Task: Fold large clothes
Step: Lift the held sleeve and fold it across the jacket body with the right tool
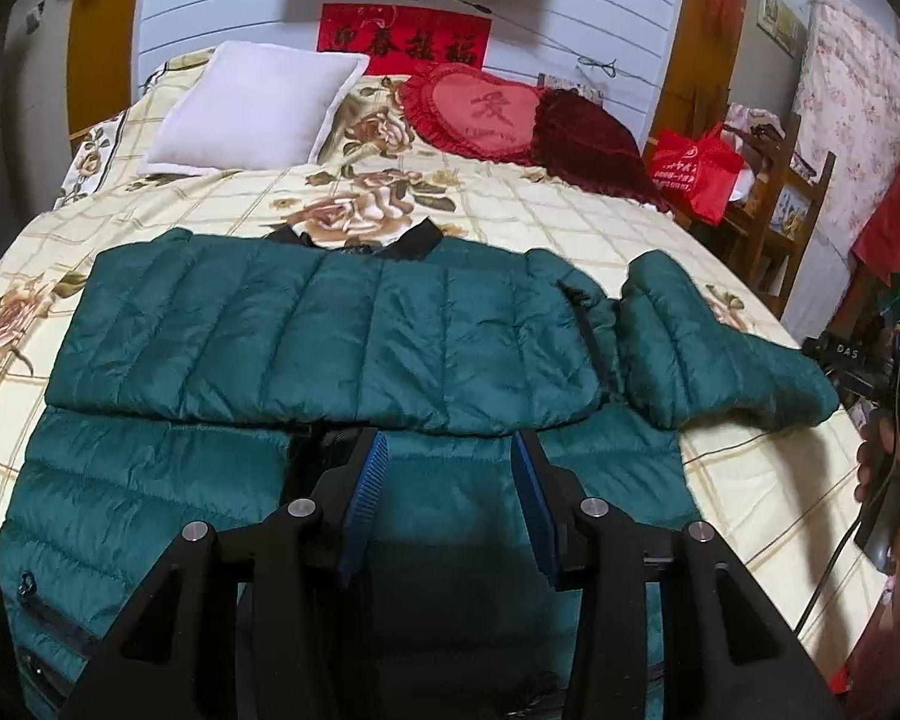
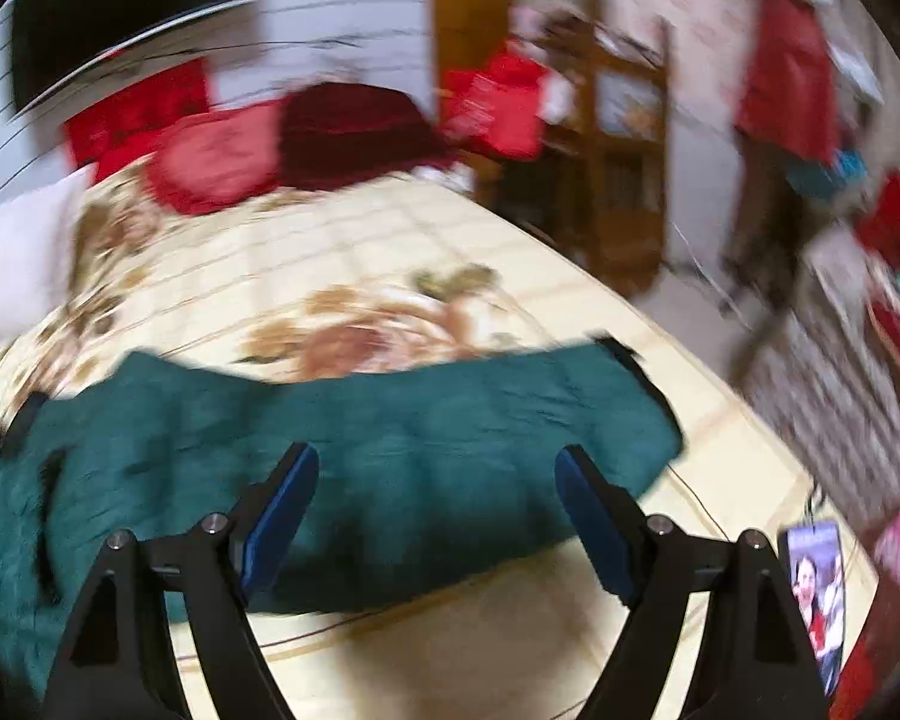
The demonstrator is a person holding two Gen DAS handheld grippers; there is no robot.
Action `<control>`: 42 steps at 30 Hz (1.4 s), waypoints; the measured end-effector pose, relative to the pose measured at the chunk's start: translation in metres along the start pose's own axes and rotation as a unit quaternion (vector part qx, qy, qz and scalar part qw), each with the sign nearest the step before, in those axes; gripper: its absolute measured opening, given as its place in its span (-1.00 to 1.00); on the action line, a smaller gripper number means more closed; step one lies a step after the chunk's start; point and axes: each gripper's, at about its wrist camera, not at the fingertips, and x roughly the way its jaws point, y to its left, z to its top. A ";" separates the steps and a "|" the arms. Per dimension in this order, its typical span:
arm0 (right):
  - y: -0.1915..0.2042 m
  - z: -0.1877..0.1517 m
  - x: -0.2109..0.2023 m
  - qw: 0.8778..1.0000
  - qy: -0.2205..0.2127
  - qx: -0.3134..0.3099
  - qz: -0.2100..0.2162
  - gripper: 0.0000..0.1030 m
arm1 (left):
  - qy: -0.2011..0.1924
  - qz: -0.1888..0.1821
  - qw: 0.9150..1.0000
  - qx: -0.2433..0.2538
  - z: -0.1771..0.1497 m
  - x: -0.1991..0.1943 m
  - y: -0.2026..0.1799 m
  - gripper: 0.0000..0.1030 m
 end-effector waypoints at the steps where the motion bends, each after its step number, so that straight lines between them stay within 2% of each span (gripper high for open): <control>1: -0.010 0.002 0.008 1.000 0.005 0.012 -0.015 0.64 | 0.002 0.001 1.000 -0.001 -0.001 0.001 0.002 -0.09; 4: -0.031 0.005 0.022 0.998 0.010 0.031 -0.050 0.64 | 0.004 0.003 1.000 -0.005 -0.001 0.003 0.007 -0.09; 9: -0.050 0.006 0.045 0.995 0.028 0.067 -0.062 0.65 | 0.009 0.009 1.000 -0.006 0.000 0.007 0.013 -0.09; 17: -0.056 -0.005 0.069 0.993 0.053 0.097 -0.039 0.65 | 0.013 0.017 1.000 0.005 -0.002 0.007 0.018 -0.09; 21: -0.059 -0.007 0.074 0.993 0.045 0.101 -0.031 0.64 | 0.010 0.022 1.000 0.002 -0.004 0.002 0.023 -0.09; 23: -0.058 -0.008 0.073 0.995 0.034 0.094 -0.027 0.47 | 0.011 0.023 1.000 -0.002 -0.004 0.001 0.027 -0.09; 25: -0.056 -0.008 0.074 0.996 0.025 0.086 -0.022 -0.15 | 0.012 0.024 1.000 -0.003 -0.005 0.000 0.029 -0.09; 28: -0.055 -0.007 0.069 0.996 0.014 0.087 0.003 -0.62 | 0.012 0.027 1.000 -0.001 -0.006 -0.002 0.030 -0.09; 34: -0.036 0.005 0.024 0.993 -0.048 0.075 0.076 -0.75 | 0.006 0.028 1.000 0.002 -0.008 -0.010 0.032 -0.09; 38: -0.001 0.010 -0.014 0.985 -0.078 0.043 0.146 -0.79 | 0.000 0.027 1.000 0.001 -0.008 -0.017 0.035 -0.09; 42: 0.042 0.010 -0.053 0.975 -0.103 -0.015 0.195 -0.80 | -0.009 0.025 1.000 -0.003 -0.007 -0.027 0.041 -0.09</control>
